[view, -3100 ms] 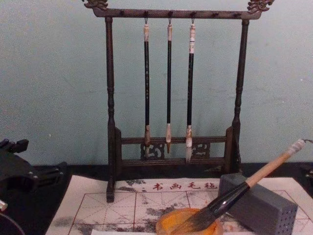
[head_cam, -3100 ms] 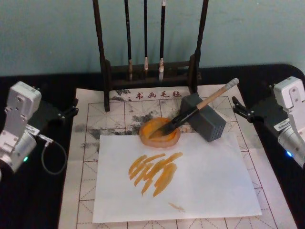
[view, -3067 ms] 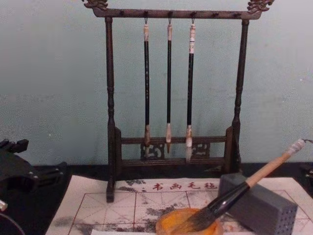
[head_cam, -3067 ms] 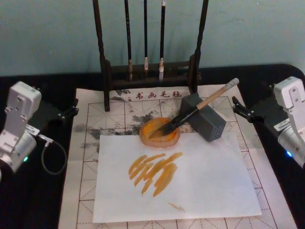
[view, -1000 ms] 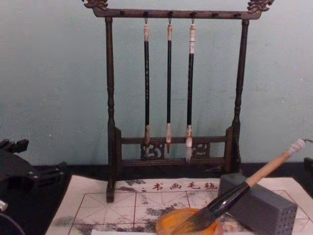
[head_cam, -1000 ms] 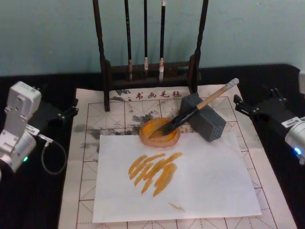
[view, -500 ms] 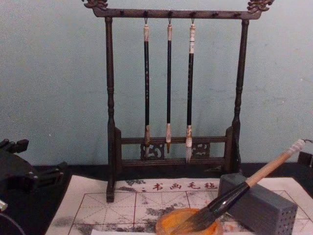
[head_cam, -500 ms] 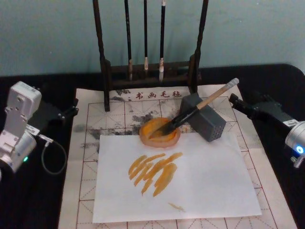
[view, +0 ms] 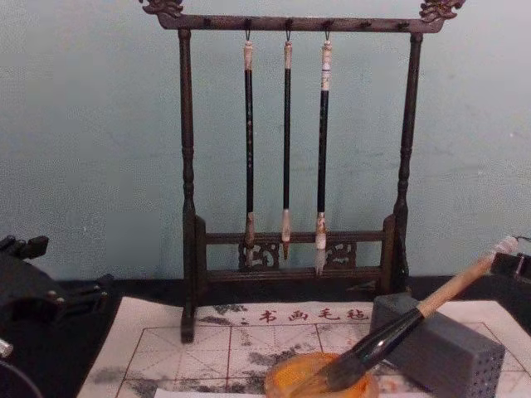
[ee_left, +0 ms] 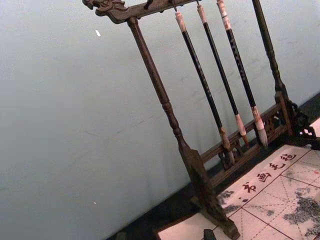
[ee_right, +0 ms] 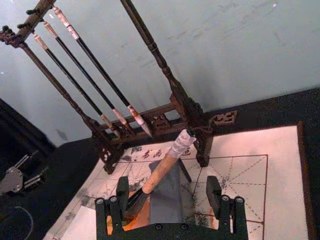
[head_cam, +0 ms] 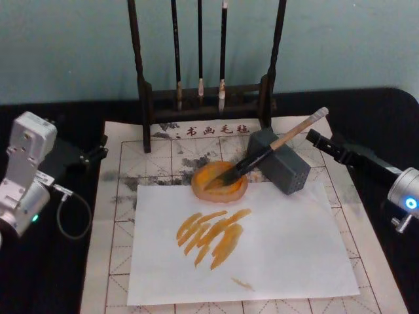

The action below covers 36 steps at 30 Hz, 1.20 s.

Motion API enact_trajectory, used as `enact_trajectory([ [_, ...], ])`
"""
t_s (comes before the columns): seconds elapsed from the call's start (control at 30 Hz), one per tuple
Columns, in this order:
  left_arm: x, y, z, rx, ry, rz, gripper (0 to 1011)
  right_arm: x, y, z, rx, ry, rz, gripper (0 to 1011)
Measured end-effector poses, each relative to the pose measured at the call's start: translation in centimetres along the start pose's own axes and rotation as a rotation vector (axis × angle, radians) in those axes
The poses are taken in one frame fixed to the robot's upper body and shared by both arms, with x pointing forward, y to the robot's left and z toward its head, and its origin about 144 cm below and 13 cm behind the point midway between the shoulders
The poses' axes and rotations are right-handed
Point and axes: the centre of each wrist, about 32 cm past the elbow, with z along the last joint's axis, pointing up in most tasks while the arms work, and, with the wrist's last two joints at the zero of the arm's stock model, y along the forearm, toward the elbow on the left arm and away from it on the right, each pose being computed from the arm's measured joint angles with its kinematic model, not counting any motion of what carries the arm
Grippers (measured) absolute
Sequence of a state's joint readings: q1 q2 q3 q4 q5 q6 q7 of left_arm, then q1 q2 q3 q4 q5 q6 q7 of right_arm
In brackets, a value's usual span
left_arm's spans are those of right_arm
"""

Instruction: Pick up the brush from the inkstone, write on the paper, then place the brush back to its original position.

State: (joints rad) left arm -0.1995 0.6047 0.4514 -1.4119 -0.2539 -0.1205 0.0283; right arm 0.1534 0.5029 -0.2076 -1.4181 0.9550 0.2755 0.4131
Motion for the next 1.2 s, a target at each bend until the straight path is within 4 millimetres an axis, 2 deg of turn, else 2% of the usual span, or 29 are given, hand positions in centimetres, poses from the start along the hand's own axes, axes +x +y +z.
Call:
enact_trajectory([
  [0.97,0.0,0.0,0.0,0.0,0.0,0.0,1001,-0.07,-0.04,-0.03,0.004,-0.011,-0.004,1000],
  [1.2,0.0,0.0,0.0,0.0,0.0,0.0,1001,0.12,-0.06,-0.24,0.028,0.091,0.01,1000],
])
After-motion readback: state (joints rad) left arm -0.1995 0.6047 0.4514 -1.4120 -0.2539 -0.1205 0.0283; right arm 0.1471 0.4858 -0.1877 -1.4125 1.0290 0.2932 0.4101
